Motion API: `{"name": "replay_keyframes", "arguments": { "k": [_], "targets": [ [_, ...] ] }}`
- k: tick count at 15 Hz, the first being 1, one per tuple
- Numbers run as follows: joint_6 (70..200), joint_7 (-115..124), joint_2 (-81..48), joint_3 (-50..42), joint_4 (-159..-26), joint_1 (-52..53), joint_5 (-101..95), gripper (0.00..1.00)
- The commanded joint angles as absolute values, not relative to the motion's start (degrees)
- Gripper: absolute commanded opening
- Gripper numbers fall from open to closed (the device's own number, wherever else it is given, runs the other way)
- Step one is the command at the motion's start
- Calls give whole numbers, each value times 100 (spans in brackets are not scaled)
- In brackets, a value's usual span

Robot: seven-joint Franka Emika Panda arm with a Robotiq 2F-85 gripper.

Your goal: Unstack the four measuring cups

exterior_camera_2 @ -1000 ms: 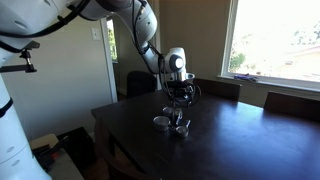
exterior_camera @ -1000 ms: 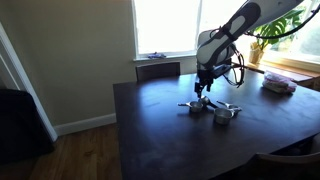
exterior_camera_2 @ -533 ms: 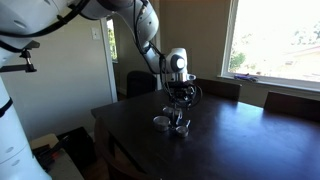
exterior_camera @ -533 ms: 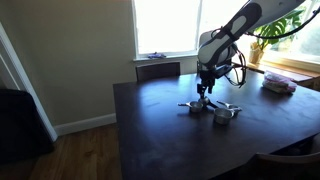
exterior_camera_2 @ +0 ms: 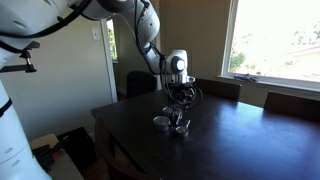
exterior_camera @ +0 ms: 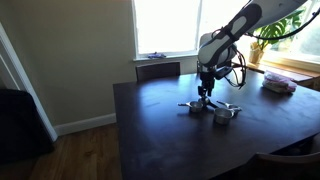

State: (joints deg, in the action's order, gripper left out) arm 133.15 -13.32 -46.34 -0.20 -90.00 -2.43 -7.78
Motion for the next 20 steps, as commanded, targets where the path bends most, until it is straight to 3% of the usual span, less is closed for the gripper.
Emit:
{"name": "replay_keyframes", "arguments": {
  "k": [1,6,7,11,15,16,17,20],
  "targets": [
    [13185,-1565,-4664,140,-8982,-393,-637,41],
    [13244,-1633,-4650,159,-9045,-391,-652,9],
    [13285,-1622,-4612,143,-9084,-366,-683,11],
    [13588,-1530,-4410,14,-9286,-196,-936,1],
    [13952,-1522,-4264,-41,-9527,-57,-1281,8],
    [14108,-1515,-4174,-42,-9659,-42,-1346,14],
    [14260,-1494,-4091,-53,-9782,-27,-1412,33],
    [14777,-1360,-3517,-101,-10536,-41,-1492,47]
  ]
}}
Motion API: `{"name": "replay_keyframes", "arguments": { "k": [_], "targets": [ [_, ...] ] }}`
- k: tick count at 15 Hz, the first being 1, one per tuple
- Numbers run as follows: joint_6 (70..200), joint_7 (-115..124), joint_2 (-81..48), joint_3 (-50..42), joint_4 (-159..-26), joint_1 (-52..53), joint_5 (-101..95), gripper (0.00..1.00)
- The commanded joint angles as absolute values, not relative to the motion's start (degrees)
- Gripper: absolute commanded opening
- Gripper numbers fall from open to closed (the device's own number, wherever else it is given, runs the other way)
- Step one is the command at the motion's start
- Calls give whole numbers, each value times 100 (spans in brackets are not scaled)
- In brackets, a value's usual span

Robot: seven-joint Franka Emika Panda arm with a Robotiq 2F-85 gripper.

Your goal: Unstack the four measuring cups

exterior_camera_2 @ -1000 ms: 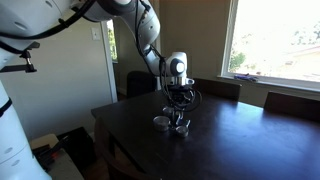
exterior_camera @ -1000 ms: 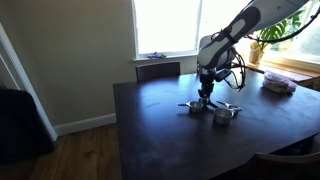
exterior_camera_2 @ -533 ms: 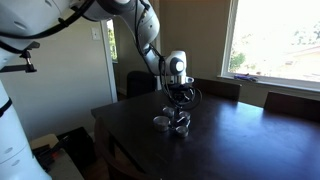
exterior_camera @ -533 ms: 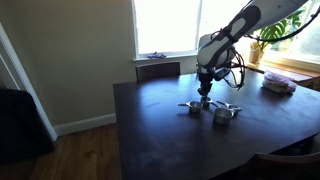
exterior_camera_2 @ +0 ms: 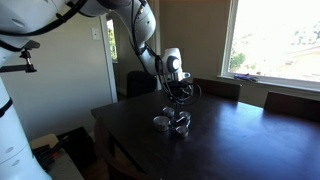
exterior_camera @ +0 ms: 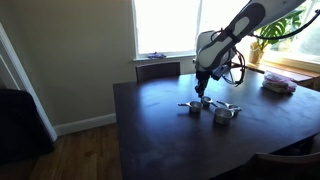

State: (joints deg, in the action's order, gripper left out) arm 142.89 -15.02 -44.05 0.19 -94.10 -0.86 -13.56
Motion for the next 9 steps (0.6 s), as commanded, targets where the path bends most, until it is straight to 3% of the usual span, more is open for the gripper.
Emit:
{"name": "replay_keyframes", "arguments": {
  "k": [1,8,9],
  "targets": [
    [14890,-1302,-3364,-100,-10712,-57,-1452,53],
    [14776,-954,-1792,24,-12268,-147,-907,99],
    [14769,-906,-1600,30,-12452,-146,-815,99]
  ]
}}
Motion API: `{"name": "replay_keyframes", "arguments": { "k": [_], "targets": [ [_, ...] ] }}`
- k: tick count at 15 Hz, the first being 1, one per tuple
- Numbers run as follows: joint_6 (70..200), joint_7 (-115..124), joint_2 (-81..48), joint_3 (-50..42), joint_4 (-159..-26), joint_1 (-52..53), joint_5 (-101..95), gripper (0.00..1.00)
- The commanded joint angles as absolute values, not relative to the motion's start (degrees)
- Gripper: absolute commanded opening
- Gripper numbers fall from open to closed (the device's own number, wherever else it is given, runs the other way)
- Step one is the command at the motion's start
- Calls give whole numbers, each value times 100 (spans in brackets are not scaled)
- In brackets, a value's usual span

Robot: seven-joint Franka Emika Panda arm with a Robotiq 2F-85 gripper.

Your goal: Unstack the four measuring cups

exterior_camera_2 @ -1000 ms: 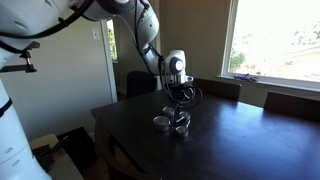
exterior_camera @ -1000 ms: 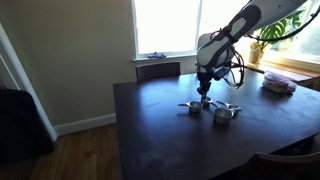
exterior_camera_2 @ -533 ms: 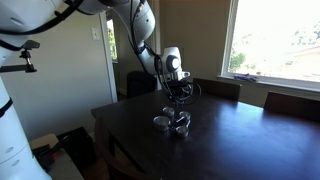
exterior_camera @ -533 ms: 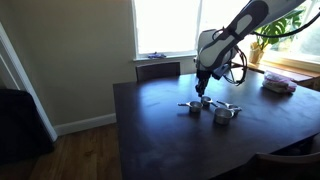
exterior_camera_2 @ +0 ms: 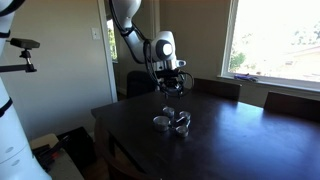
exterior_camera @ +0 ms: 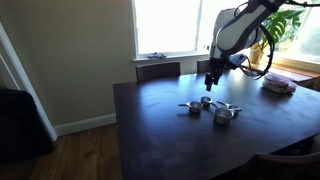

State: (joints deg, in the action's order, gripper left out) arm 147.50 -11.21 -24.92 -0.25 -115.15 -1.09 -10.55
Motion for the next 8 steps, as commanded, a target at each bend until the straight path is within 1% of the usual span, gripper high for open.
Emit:
{"name": "replay_keyframes", "arguments": {
  "k": [1,3,4,8],
  "targets": [
    [14761,-881,-1419,36,-12614,-150,-722,100],
    [14776,-801,-1117,17,-12893,-131,-606,100],
    [14727,-973,-1682,-8,-12305,-110,-732,100],
    [14727,-971,-1676,-8,-12311,-109,-729,100]
  ]
}}
